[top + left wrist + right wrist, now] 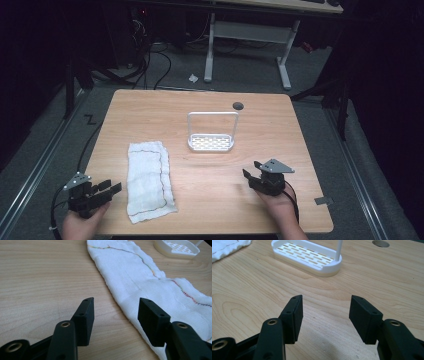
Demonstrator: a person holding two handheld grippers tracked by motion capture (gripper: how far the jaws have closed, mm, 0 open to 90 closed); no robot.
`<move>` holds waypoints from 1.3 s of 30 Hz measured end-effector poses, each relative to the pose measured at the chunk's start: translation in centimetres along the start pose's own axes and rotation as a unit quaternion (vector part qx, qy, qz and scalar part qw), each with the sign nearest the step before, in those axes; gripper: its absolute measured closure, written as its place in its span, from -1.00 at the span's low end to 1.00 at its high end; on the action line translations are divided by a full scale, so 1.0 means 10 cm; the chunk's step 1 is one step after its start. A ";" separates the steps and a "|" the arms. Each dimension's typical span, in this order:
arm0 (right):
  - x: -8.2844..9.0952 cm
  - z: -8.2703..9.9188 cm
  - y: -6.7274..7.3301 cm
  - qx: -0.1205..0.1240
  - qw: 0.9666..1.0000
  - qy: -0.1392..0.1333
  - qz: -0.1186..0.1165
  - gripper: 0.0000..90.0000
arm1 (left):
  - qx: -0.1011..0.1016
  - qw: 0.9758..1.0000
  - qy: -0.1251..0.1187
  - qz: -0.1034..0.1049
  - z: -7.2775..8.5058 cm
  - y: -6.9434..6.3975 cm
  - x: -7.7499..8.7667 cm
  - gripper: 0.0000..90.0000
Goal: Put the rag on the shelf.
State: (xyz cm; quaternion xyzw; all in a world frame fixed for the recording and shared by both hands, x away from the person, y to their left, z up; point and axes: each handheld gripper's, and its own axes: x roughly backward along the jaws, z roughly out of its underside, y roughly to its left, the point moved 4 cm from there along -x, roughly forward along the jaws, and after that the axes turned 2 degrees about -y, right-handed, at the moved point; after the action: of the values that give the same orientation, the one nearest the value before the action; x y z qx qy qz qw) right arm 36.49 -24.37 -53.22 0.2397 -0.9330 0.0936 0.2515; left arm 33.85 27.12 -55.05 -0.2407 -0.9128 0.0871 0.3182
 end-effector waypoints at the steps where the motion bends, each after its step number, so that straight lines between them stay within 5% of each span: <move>1: 0.00 0.00 0.00 0.001 1.000 0.001 -0.001 0.00 | 0.001 1.000 -0.003 -0.001 0.00 0.01 0.01 0.05; 11: -0.02 0.00 0.01 -0.006 1.000 0.003 -0.006 0.08 | -0.009 1.000 -0.002 0.014 0.00 -0.07 0.02 0.05; 12: -0.04 0.00 0.02 -0.009 1.000 0.006 -0.009 0.08 | -0.021 0.999 0.008 0.035 -0.01 -0.19 0.04 0.23; 13: -0.04 0.00 0.03 -0.006 1.000 0.006 -0.009 0.09 | -0.048 0.998 0.012 0.042 -0.02 -0.31 0.05 0.77; 14: -0.05 0.00 0.04 -0.009 1.000 0.008 -0.011 0.11 | -0.065 0.997 0.013 0.038 -0.04 -0.38 0.05 1.00; 15: -0.06 0.00 0.04 -0.007 1.000 0.007 -0.012 0.13 | -0.065 0.997 0.013 0.038 -0.04 -0.38 0.05 1.00; 21: -0.07 0.00 0.08 -0.009 1.000 0.010 -0.020 0.16 | -0.129 0.988 0.072 0.050 -0.08 -0.85 -0.33 1.00; 24: -0.07 0.00 0.09 -0.005 1.000 0.010 -0.020 0.16 | -0.156 0.980 0.115 0.032 -0.02 -0.94 -0.50 1.00; 25: -0.07 -0.01 0.09 -0.005 1.000 0.010 -0.023 0.17 | -0.162 0.978 0.123 0.042 0.04 -0.99 -0.55 1.00; 27: -0.08 0.00 0.09 -0.005 1.000 0.011 -0.023 0.16 | -0.162 0.978 0.125 0.048 0.05 -1.02 -0.56 1.00; 31: -0.09 0.00 0.09 -0.006 1.000 0.012 -0.025 0.17 | -0.184 0.970 0.135 0.080 0.11 -1.30 -0.65 1.00; 32: -0.10 0.00 0.09 -0.007 1.000 0.013 -0.025 0.17 | -0.184 0.970 0.135 0.080 0.11 -1.30 -0.65 1.00; 33: -0.10 0.00 0.09 -0.007 1.000 0.013 -0.025 0.17 | -0.189 0.969 0.137 0.086 0.11 -1.36 -0.67 1.00; 34: -0.09 -0.01 0.10 -0.007 1.000 0.012 -0.026 0.17 | -0.200 0.964 0.142 0.104 0.13 -1.52 -0.75 1.00; 35: -0.09 -0.01 0.10 -0.007 1.000 0.012 -0.026 0.17 | -0.200 0.964 0.142 0.104 0.13 -1.52 -0.75 1.00; 38: -0.08 -0.01 0.12 -0.007 0.999 0.010 -0.030 0.19 | -0.215 0.956 0.144 0.142 0.17 -1.83 -0.89 1.00; 39: -0.08 -0.01 0.12 -0.007 0.999 0.010 -0.030 0.19 | -0.215 0.956 0.144 0.142 0.17 -1.83 -0.89 1.00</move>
State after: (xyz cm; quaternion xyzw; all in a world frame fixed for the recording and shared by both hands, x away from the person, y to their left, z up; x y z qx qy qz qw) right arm 36.55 -22.99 -53.55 0.2648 -0.9235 0.0816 0.2654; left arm 31.86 6.78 -55.48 -0.4401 -0.8112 -0.1022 0.3712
